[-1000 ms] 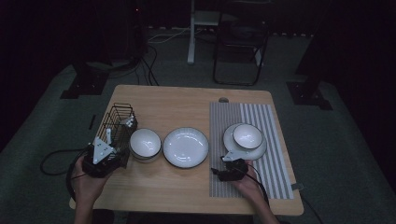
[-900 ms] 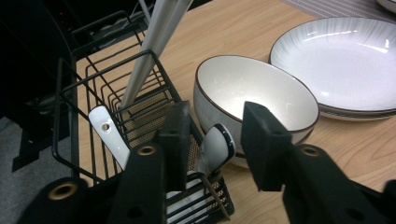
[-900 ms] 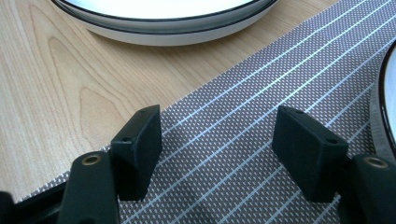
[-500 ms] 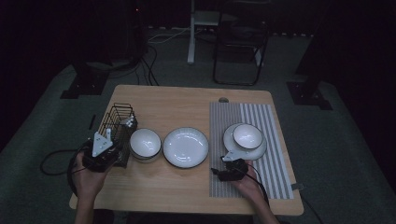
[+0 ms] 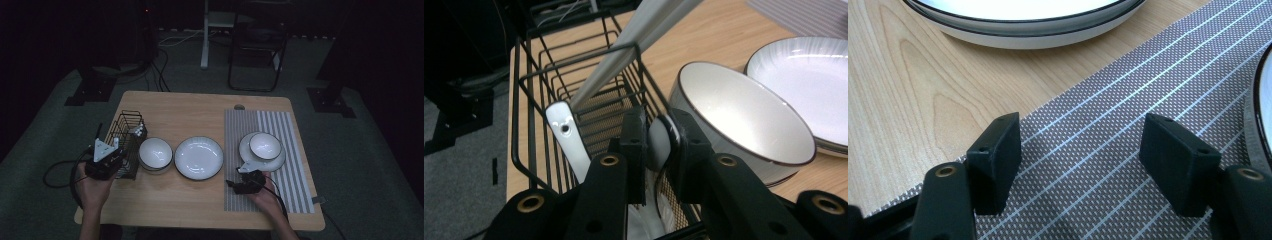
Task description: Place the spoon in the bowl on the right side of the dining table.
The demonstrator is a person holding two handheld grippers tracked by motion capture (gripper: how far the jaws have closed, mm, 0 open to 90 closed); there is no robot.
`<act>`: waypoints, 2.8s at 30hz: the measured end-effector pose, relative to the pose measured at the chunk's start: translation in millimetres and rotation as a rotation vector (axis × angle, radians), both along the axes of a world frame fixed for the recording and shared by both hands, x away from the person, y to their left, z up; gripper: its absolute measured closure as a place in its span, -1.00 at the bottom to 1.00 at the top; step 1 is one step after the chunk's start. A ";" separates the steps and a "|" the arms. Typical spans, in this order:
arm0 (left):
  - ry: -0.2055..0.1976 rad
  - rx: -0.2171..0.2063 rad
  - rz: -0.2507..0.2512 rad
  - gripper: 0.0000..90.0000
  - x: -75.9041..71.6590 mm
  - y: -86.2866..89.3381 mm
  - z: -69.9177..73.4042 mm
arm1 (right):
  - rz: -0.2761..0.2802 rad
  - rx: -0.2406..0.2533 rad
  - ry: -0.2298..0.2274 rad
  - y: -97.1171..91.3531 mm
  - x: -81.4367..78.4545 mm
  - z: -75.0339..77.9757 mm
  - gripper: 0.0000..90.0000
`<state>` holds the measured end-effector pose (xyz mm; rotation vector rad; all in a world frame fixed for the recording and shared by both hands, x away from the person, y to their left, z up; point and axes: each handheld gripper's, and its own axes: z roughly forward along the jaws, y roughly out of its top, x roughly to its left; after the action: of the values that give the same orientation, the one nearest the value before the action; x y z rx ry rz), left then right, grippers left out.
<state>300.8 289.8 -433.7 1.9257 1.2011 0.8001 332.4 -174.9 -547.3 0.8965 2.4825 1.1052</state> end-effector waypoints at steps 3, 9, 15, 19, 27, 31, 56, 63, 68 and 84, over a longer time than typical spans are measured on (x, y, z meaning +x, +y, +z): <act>0.004 -0.011 -0.001 0.75 1.1 0.3 -0.6 | 0.000 0.000 0.000 0.0 0.0 0.0 -0.28; 0.010 -0.034 -0.006 0.76 4.2 0.9 -2.7 | 0.000 0.000 0.000 0.0 0.0 0.0 -0.28; 0.010 -0.041 -0.001 0.87 4.6 2.1 -3.1 | 0.000 0.000 0.000 0.0 0.0 0.0 -0.28; 0.015 -0.053 -0.001 0.87 5.1 2.7 -3.5 | 0.000 0.000 0.000 0.0 0.0 0.0 -0.28; -0.006 -0.012 0.003 0.89 1.4 -2.4 -0.6 | 0.000 0.000 0.000 0.0 0.0 0.0 -0.28; -0.030 -0.012 0.005 0.89 -1.5 -2.1 5.1 | 0.000 0.000 0.000 0.0 0.0 0.0 -0.28; -0.238 0.000 -0.029 0.89 -11.2 -12.2 76.4 | 0.001 0.000 -0.001 0.0 -0.1 0.1 -0.27; -0.250 -0.015 -0.074 0.89 -12.8 -24.8 80.3 | 0.001 0.001 -0.001 -0.1 -0.2 0.2 -0.28; -0.241 -0.035 -0.097 0.89 -13.2 -30.0 77.1 | -0.005 0.015 -0.005 -5.0 -1.3 3.4 -0.28; -0.216 -0.027 -0.211 0.89 -9.1 -59.7 68.9 | -0.029 0.003 -0.014 -27.4 -12.7 5.8 -0.32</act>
<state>291.7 230.2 -364.9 1.8530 0.8596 0.8489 319.6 -202.3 -541.5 0.9192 2.4497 1.1018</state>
